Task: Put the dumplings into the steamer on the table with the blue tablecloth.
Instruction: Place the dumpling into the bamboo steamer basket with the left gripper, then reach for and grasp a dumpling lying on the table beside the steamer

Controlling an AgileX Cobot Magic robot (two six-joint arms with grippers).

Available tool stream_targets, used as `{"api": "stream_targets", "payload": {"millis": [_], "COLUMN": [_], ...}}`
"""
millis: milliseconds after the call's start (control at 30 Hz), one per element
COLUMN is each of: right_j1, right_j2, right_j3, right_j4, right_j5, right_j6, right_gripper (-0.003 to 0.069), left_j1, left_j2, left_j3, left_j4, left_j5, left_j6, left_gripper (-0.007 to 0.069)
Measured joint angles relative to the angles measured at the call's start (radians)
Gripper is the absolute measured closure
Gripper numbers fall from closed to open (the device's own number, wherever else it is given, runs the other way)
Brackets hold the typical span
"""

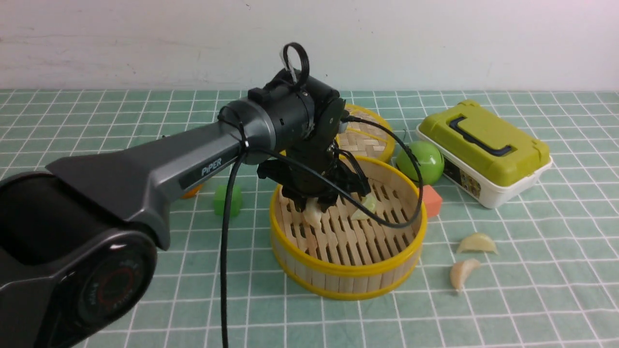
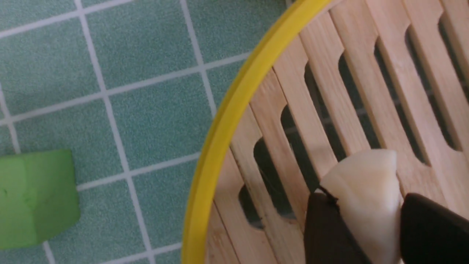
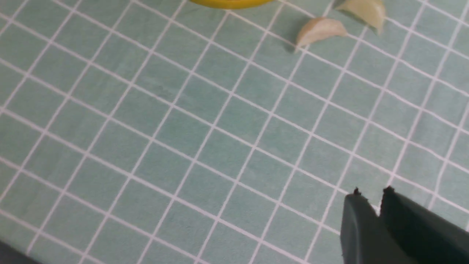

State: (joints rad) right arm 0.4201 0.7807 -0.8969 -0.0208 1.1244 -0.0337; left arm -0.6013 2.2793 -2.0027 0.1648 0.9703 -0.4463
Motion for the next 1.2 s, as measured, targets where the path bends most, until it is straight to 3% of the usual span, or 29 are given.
{"api": "stream_targets", "payload": {"millis": [200, 367, 467, 567, 800, 933, 1200], "right_j1": [0.000, -0.004, -0.026, -0.078, -0.171, -0.174, -0.174], "right_j2": [0.094, 0.247, 0.338, 0.449, 0.737, 0.911, 1.094], "right_j3": [0.000, -0.012, -0.046, -0.121, -0.296, -0.386, -0.462], "right_j4": [-0.123, -0.140, -0.119, -0.091, -0.013, 0.021, -0.025], "right_j5": [-0.027, -0.098, -0.162, -0.223, -0.233, -0.217, -0.282], "right_j6": [0.123, 0.158, 0.168, 0.159, -0.013, -0.128, -0.248], "right_gripper": [0.0564, 0.0564, 0.0563, 0.0563, 0.0538, 0.0420, 0.0186], "left_j1": [0.000, 0.000, 0.000, -0.001, -0.001, -0.001, -0.001], "left_j2": [0.002, -0.012, -0.069, -0.184, -0.422, -0.587, -0.889], "left_j3": [-0.061, -0.230, -0.258, -0.268, -0.180, 0.005, 0.459], "left_j4": [0.004, 0.013, 0.009, -0.017, -0.035, -0.066, -0.194], "left_j5": [0.079, 0.238, 0.259, 0.272, 0.273, 0.273, 0.273], "left_j6": [0.000, 0.041, 0.063, 0.118, 0.162, 0.185, 0.231], "left_gripper": [0.0237, 0.0226, 0.0251, 0.0330, 0.0545, 0.0638, 0.0638]}}
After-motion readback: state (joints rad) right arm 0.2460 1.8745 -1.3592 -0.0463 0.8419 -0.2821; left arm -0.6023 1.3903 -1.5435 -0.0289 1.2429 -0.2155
